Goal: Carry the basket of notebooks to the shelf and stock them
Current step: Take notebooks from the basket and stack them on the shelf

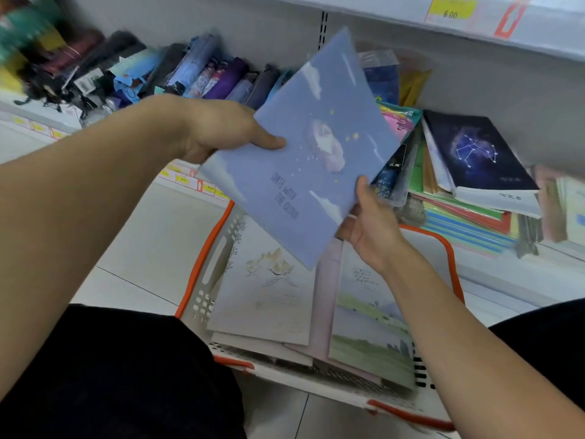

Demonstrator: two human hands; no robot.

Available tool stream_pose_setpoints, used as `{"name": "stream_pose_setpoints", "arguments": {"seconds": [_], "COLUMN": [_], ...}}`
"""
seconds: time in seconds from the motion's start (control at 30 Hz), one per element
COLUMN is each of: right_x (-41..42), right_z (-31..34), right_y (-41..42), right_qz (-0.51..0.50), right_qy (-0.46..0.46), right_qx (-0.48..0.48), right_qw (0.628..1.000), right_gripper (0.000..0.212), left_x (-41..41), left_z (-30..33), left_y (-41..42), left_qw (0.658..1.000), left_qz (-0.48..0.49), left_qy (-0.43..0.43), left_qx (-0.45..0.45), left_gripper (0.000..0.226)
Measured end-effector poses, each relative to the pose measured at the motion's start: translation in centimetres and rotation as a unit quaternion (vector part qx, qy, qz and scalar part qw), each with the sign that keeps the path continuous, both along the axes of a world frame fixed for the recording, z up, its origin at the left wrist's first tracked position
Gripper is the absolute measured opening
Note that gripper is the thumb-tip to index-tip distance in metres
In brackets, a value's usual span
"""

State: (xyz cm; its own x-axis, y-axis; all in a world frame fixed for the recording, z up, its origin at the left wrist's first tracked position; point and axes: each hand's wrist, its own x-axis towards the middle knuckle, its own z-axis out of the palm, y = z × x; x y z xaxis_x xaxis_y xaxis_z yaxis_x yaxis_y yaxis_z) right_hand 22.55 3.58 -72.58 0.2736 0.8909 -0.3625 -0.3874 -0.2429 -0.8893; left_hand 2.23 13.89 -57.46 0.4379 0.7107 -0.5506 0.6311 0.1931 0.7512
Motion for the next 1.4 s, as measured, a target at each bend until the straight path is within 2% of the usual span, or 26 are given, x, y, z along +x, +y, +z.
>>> {"name": "stream_pose_setpoints", "arguments": {"seconds": [0.03, 0.07, 0.1, 0.13, 0.17, 0.2, 0.23, 0.3, 0.4, 0.47, 0.53, 0.6, 0.73, 0.8, 0.9, 1.0, 1.03, 1.13, 1.2, 1.27, 1.33, 1.4], "right_x": [0.0, 0.1, 0.2, 0.0, -0.3, -0.6, -0.9, -0.8, 0.4, 1.5, 2.9, 4.2, 4.4, 3.1, 0.0, -3.4, -4.2, -5.3, -5.3, -5.2, -5.3, -5.6], "right_z": [-1.4, -3.4, -5.5, -7.3, -9.1, -10.3, -10.8, -10.3, -8.6, -7.6, -5.5, -2.2, 6.3, 10.1, 13.9, 16.1, 16.4, 17.5, 17.7, 17.0, 16.0, 14.7], "right_y": [-0.3, -1.0, -2.0, -3.2, -4.3, -5.0, -5.4, -5.5, -5.1, -5.0, -4.5, -3.4, -1.3, -0.3, 2.1, 5.1, 6.0, 7.7, 8.0, 7.9, 7.7, 7.8], "right_qz": [0.022, 0.07, 0.134, 0.194, 0.224, 0.23, 0.225, 0.215, 0.204, 0.197, 0.201, 0.194, 0.148, 0.12, 0.072, 0.027, 0.017, 0.035, 0.082, 0.127, 0.122, 0.089], "right_qy": [-0.139, -0.299, -0.413, -0.462, -0.471, -0.473, -0.479, -0.491, -0.507, -0.531, -0.521, -0.498, -0.45, -0.412, -0.347, -0.245, -0.24, -0.263, -0.254, -0.262, -0.356, -0.459], "right_qx": [-0.073, -0.158, -0.239, -0.316, -0.369, -0.394, -0.395, -0.383, -0.361, -0.358, -0.353, -0.338, -0.26, -0.195, -0.089, -0.02, -0.006, 0.014, 0.027, 0.066, 0.13, 0.197], "right_qw": [0.987, 0.938, 0.869, 0.805, 0.769, 0.754, 0.751, 0.752, 0.755, 0.742, 0.751, 0.774, 0.842, 0.882, 0.931, 0.969, 0.971, 0.964, 0.963, 0.954, 0.917, 0.862], "right_gripper": [0.051, 0.062, 0.07, 0.082, 0.098, 0.109, 0.113, 0.099, 0.043, 0.028, 0.021, 0.015, 0.017, 0.02, 0.011, 0.011, 0.01, 0.031, 0.041, 0.037, 0.036, 0.038], "left_x": [0.3, 0.5, 0.7, 0.9, 1.0, 1.0, 0.9, 0.6, -0.2, -0.5, -0.4, -0.2, 0.6, 1.1, 2.2, 3.1, 3.2, 2.2, 0.7, -0.3, -1.1, -1.5], "left_z": [0.1, 0.0, -0.2, -0.4, -0.5, -0.6, -0.6, -0.5, -0.6, -0.6, -0.7, -0.8, -0.9, -0.8, -0.5, -0.3, -0.2, 0.6, 0.9, 1.1, 1.1, 1.2], "left_y": [-0.1, -0.2, -0.1, -0.2, -0.5, -0.6, -0.6, -0.6, 0.1, 0.2, 0.1, -0.2, -0.7, -1.0, -1.6, -1.9, -2.0, -1.9, -1.9, -1.9, -1.5, -1.6], "left_qw": [1.0, 0.998, 0.995, 0.99, 0.983, 0.969, 0.952, 0.941, 0.978, 0.984, 0.984, 0.983, 0.98, 0.983, 0.986, 0.987, 0.99, 0.986, 0.97, 0.941, 0.905, 0.88], "left_qz": [-0.001, 0.0, 0.005, 0.01, 0.009, 0.002, -0.001, 0.008, 0.054, 0.061, 0.055, 0.038, -0.011, -0.02, -0.019, 0.021, 0.05, 0.118, 0.145, 0.162, 0.166, 0.193], "left_qy": [0.018, 0.043, 0.071, 0.104, 0.145, 0.197, 0.243, 0.262, 0.155, 0.133, 0.136, 0.145, 0.164, 0.149, 0.124, 0.083, 0.05, -0.09, -0.192, -0.296, -0.384, -0.417], "left_qx": [0.025, 0.051, 0.072, 0.091, 0.114, 0.151, 0.185, 0.214, 0.129, 0.103, 0.096, 0.105, 0.114, 0.106, 0.113, 0.133, 0.122, 0.08, 0.04, -0.027, -0.083, -0.121], "left_gripper": [0.031, 0.031, 0.032, 0.033, 0.034, 0.037, 0.041, 0.047, 0.053, 0.042, 0.03, 0.032, 0.044, 0.044, 0.049, 0.039, 0.037, 0.032, 0.03, 0.032, 0.032, 0.059]}}
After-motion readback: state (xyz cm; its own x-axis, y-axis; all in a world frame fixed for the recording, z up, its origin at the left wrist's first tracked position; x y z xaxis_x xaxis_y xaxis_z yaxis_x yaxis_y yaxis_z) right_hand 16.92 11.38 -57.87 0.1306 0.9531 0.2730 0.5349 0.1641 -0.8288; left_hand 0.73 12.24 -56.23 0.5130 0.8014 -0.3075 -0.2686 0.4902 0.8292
